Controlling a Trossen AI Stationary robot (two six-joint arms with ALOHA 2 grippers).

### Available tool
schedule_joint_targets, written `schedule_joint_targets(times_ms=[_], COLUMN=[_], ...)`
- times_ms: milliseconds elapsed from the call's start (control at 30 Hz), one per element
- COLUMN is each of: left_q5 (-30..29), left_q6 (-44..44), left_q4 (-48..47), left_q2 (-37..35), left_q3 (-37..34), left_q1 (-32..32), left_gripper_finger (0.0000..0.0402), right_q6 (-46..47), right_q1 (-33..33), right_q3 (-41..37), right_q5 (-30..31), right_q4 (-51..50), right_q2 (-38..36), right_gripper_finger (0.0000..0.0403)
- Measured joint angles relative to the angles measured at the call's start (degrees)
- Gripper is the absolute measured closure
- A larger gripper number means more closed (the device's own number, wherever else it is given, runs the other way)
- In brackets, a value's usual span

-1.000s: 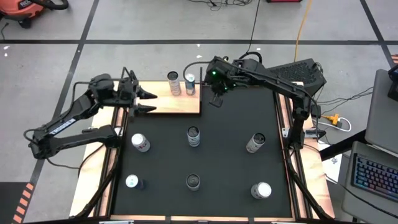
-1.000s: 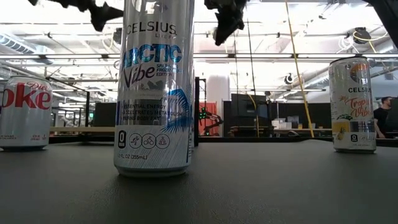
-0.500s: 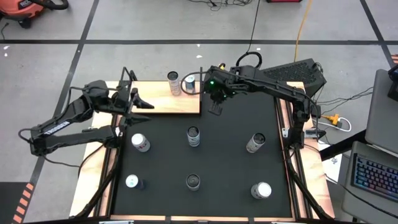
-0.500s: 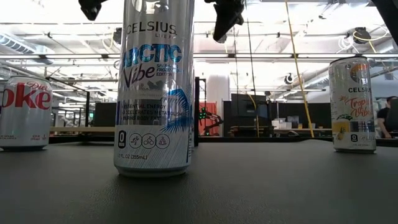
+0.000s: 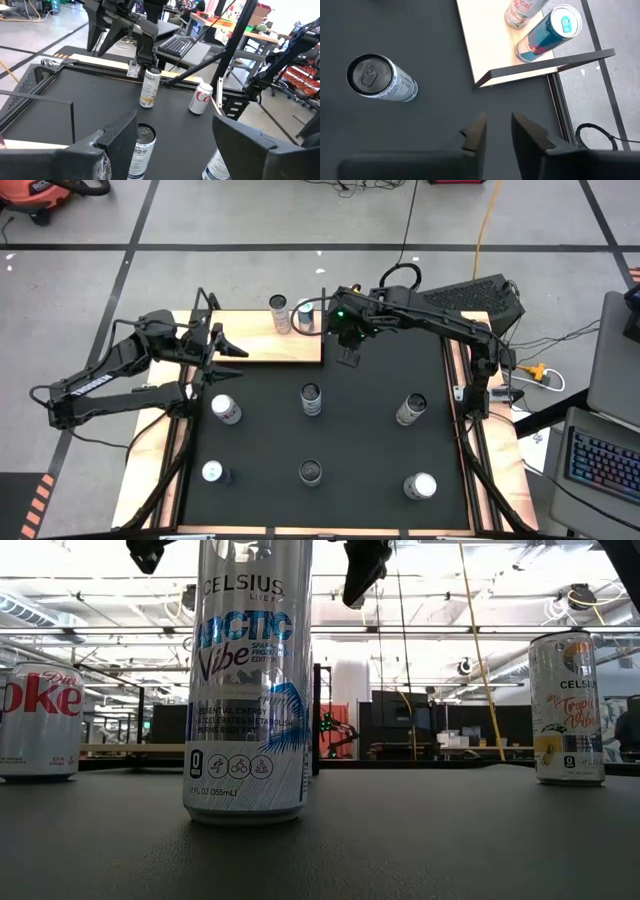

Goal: Place canned beverage on shelf
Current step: Put the top white blue soda can on the shelf

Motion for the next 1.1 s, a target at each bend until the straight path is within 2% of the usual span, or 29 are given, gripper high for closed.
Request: schedule_joint_targets(times_ms=[67, 200, 333, 467, 733, 900, 1033, 1100], left_q5=[0.00, -0.02, -0.02, -0.02, -0.02, -0.02, -0.19, -0.24], left_q6=[0.28, 1.50, 1.53, 1.52, 0.93, 0.98, 0.98, 0.96], left_q4=[0.01, 0.01, 0.01, 0.01, 0.01, 0.02, 0.01, -0.15], left_q2=[0.00, 0.01, 0.02, 0.01, 0.00, 0.01, 0.01, 0.00], left_q3=[0.00, 0.00, 0.00, 0.00, 0.00, 0.02, 0.02, 0.02], left_q1=[0.00, 0.00, 0.00, 0.00, 0.00, 0.01, 0.00, 0.02], left_gripper_finger=[0.0141, 0.0141, 0.0141, 0.0141, 0.0141, 0.0141, 0.0141, 0.0141], right_q6=[0.28, 0.98, 6.74, 13.56, 16.03, 10.17, 5.98, 4.47], right_q1=[0.00, 0.02, 0.15, 0.48, 6.13, 10.52, 11.99, 12.11], right_q3=[0.00, 0.00, -0.02, -0.02, -0.04, -0.04, -0.04, -0.04], right_q5=[-0.34, -4.71, -8.35, -11.18, -13.48, -13.07, -8.69, -8.74], right_q4=[-0.39, -0.94, -0.85, -0.87, 0.45, 2.97, 3.49, 3.62], right_q2=[0.00, 0.00, 0.00, 0.00, 2.29, 5.03, 7.10, 8.12], right_gripper_finger=[0.0288, 0.0227, 0.0174, 0.0138, 0.0124, 0.0124, 0.0124, 0.0124])
